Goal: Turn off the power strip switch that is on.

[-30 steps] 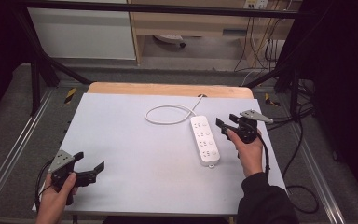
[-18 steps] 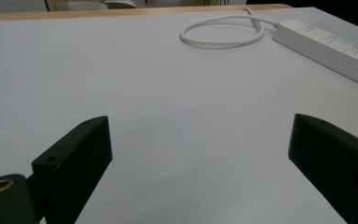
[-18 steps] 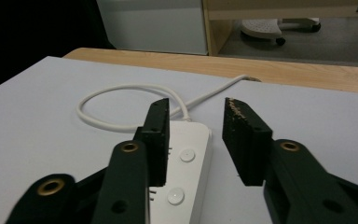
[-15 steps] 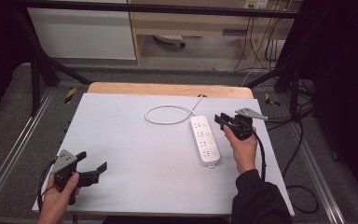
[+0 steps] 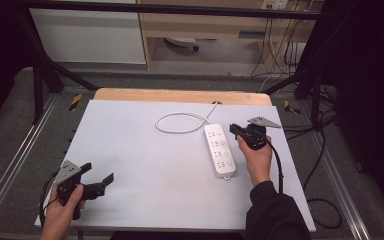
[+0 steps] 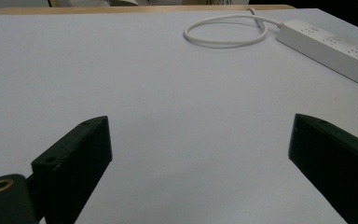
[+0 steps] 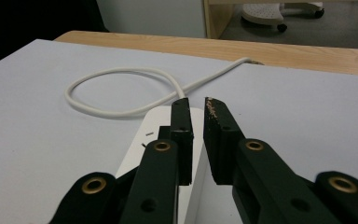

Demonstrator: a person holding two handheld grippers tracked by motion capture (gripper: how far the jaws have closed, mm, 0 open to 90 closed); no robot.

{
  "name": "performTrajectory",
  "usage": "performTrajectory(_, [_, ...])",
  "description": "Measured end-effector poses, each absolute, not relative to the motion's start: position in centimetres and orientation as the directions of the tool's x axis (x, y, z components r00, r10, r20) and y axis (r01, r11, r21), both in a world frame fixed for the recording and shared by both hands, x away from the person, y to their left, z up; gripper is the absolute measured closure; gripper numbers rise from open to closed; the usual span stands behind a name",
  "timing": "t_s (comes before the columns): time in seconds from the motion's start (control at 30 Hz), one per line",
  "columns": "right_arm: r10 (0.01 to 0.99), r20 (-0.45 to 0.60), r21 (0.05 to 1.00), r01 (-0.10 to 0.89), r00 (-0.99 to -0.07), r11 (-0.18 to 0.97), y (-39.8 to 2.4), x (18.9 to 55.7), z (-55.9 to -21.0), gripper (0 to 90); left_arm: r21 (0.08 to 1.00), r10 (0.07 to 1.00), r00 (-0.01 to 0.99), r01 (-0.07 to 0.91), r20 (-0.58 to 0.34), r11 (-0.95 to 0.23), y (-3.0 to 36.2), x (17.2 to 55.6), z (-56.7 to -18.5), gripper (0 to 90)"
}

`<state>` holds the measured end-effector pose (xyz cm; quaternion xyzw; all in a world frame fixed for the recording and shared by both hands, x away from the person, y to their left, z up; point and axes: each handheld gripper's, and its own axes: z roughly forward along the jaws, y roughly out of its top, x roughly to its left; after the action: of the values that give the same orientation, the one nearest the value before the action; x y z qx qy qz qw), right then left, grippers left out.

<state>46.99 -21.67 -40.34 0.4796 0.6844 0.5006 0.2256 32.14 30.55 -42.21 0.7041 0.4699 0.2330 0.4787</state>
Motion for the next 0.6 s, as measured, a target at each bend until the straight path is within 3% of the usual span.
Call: performTrajectory(0.6, [0.875, 0.112, 0.901, 0.419, -0.471, 0.11, -20.3, 46.6, -41.2, 90.0, 0.894, 0.89, 0.439, 0.438, -0.12, -0.095, 30.8, 32.0, -42.1, 5.7])
